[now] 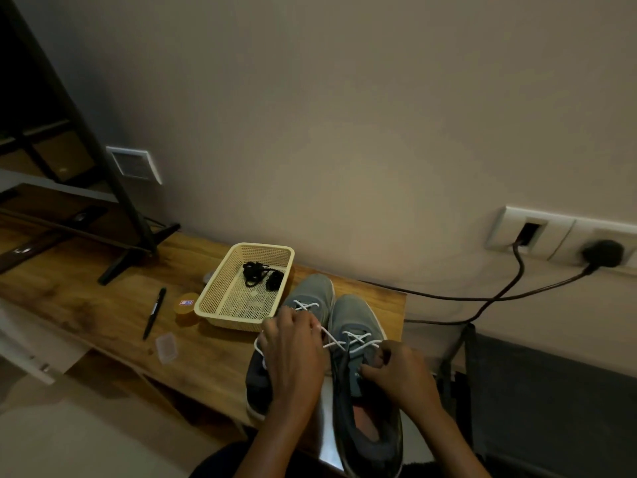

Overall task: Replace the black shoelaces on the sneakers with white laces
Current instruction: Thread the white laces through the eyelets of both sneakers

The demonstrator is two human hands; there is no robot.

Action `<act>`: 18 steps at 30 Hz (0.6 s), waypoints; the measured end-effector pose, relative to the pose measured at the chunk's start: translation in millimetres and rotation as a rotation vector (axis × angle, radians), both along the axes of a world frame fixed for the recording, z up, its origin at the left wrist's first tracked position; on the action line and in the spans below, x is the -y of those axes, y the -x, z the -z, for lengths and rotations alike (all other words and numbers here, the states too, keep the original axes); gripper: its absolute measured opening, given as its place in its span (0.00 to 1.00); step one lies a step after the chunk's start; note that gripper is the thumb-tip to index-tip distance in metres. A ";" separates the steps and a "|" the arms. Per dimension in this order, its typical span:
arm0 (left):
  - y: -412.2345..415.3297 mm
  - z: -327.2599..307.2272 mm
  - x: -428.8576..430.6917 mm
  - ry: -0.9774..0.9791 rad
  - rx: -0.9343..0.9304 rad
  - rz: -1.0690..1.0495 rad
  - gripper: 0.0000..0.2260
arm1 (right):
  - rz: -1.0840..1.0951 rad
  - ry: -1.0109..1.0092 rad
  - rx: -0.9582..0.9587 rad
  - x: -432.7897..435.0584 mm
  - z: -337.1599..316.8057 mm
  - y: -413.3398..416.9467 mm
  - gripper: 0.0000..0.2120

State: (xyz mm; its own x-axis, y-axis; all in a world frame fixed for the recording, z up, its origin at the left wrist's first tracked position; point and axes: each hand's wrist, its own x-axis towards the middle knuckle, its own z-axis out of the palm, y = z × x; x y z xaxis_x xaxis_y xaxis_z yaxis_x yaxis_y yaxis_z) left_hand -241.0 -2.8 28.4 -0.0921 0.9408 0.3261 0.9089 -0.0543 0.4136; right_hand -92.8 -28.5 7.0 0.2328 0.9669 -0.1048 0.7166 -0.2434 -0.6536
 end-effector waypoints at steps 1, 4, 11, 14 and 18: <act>1.0 1.3 -0.4 -0.046 0.000 -0.033 0.03 | 0.000 0.001 -0.009 -0.2 0.3 -0.3 0.15; 0.9 8.0 -2.0 -0.029 0.041 -0.039 0.04 | -0.011 0.015 -0.023 -1.6 1.1 -1.5 0.15; -14.4 17.2 -0.3 0.240 -0.108 0.157 0.07 | -0.051 0.035 -0.026 -4.6 1.9 -4.0 0.13; -15.5 17.7 -1.8 0.264 -0.113 0.120 0.07 | -0.041 0.044 -0.038 -4.7 2.2 -4.4 0.15; -10.3 15.5 -5.6 0.073 0.074 0.006 0.06 | -0.048 0.052 -0.043 -4.7 0.9 -4.9 0.15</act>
State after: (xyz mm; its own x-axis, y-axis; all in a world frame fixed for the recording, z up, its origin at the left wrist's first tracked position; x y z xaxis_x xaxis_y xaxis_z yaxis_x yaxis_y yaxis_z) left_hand -230.7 2.7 12.9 -0.1081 0.9625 0.2489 0.8753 -0.0265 0.4829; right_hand -87.9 -23.8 6.0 0.1808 0.9698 -0.1639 0.6997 -0.2439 -0.6715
